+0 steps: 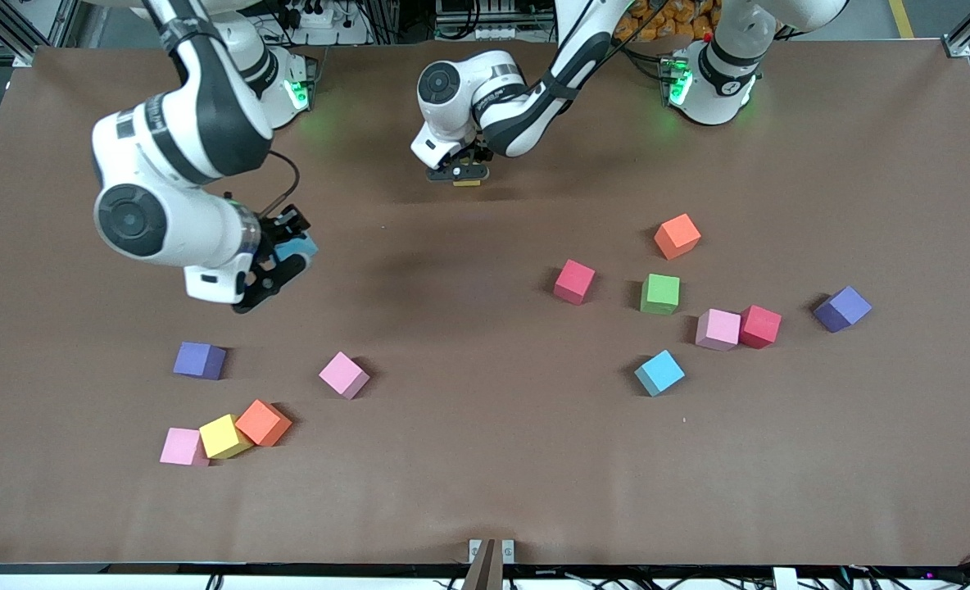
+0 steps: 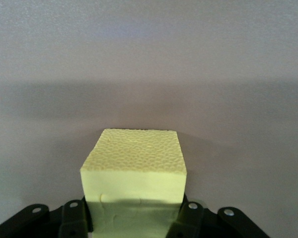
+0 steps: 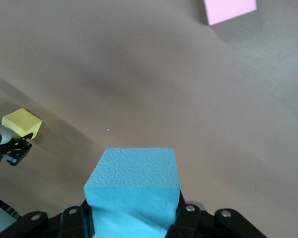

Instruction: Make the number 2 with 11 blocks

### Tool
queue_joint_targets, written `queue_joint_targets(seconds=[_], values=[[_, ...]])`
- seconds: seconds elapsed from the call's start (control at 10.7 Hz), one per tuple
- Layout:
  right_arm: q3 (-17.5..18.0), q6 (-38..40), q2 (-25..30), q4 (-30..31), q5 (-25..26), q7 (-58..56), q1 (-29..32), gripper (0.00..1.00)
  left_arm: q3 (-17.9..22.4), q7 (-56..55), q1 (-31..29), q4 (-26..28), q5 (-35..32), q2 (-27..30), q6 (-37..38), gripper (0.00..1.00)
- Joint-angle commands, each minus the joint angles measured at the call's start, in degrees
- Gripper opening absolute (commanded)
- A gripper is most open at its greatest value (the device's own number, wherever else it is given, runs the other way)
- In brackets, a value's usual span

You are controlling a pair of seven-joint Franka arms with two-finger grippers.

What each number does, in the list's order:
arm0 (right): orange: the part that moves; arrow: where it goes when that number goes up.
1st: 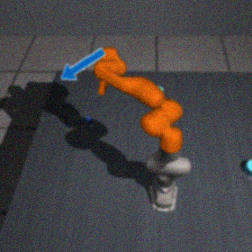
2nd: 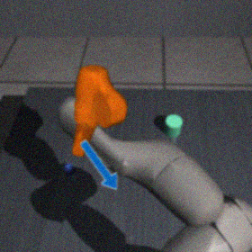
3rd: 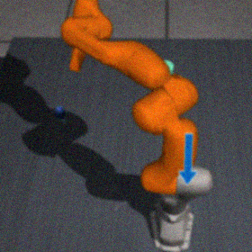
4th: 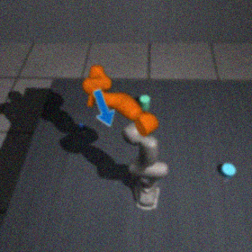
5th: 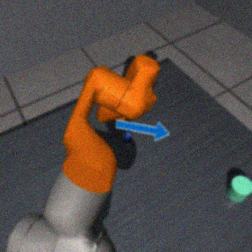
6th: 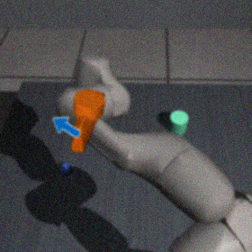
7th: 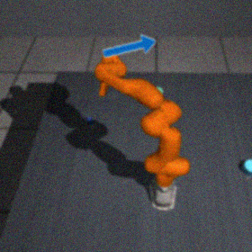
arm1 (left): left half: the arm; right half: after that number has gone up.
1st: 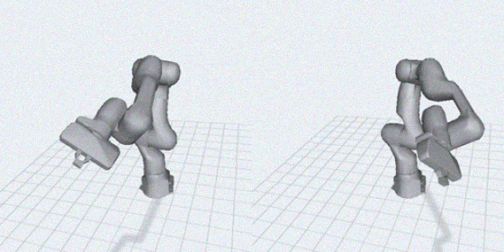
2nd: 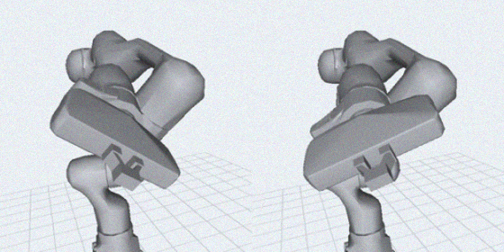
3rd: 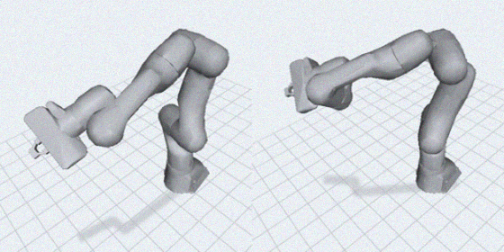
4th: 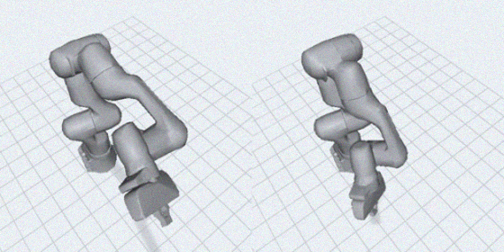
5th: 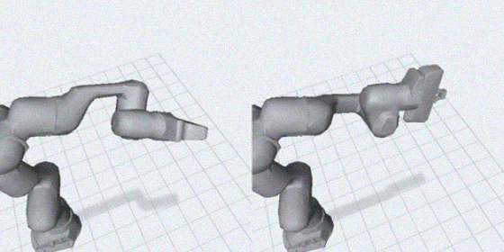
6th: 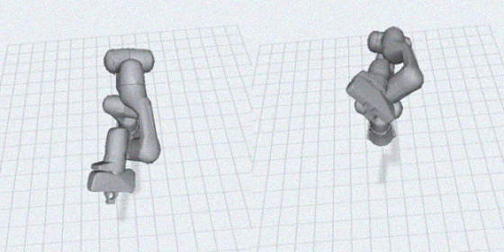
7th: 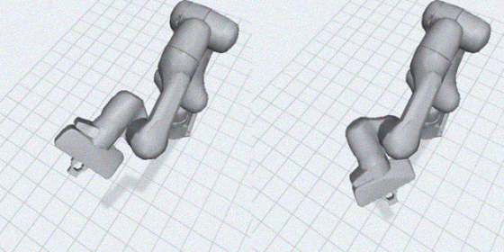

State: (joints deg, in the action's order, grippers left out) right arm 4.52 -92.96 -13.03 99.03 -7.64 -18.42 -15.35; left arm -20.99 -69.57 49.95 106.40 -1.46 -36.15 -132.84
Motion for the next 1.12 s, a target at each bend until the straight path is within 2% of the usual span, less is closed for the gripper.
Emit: queue_joint_targets(seconds=[0.0, 0.19, 0.28, 0.37, 0.47, 0.56, 0.65, 0.74, 1.02], values=[[-0.4, -1.6, 2.7, 3.6, 0.6, -0.7, -3.6, 0.32, -1.2, 0.0, -1.0, 2.2, -1.6, 0.8, 0.0, 0.18], [-2.3, -7.8, 6.5, 11.1, 2.1, -0.7, -10.1, 0.32, -2.4, 0.0, -2.7, 4.5, -1.6, 1.8, -0.1, 0.18], [-2.8, -10.5, 7.5, 13.9, 2.1, -0.8, -11.8, 0.32, -2.4, 0.0, -2.9, 4.5, -1.6, 1.9, -0.1, 0.24], [-3.4, -11.3, 7.7, 14.5, 2.1, -0.9, -13.7, 0.32, -2.4, 0.0, -2.9, 4.5, -1.6, 1.9, -0.1, 0.26], [-5.6, -11.4, 7.6, 14.4, 2.1, -0.9, -17.1, 0.32, -2.4, 0.1, -3.4, 4.6, -1.6, 1.9, -0.1, 0.26], [-8.1, -11.4, 7.7, 14.4, 2.1, -1.9, -20.3, 0.32, -2.4, 0.1, -3.5, 4.6, -1.6, 2.1, 0.0, 0.33], [-9.9, -11.5, 7.7, 14.4, 2.0, -5.7, -21.5, 0.32, -2.4, 0.0, -3.5, 4.6, -1.6, 2.1, 0.0, 0.57], [-10.0, -11.2, 8.4, 14.6, 1.9, -8.9, -21.0, 0.32, -2.5, -0.6, -3.5, 4.7, -1.6, 2.2, 0.1, 1.0], [-10.6, -11.0, 9.5, 15.8, 2.0, -15.7, -20.9, 0.32, -3.1, -2.9, -3.8, 5.0, -1.6, 4.9, 0.4, 1.0]])
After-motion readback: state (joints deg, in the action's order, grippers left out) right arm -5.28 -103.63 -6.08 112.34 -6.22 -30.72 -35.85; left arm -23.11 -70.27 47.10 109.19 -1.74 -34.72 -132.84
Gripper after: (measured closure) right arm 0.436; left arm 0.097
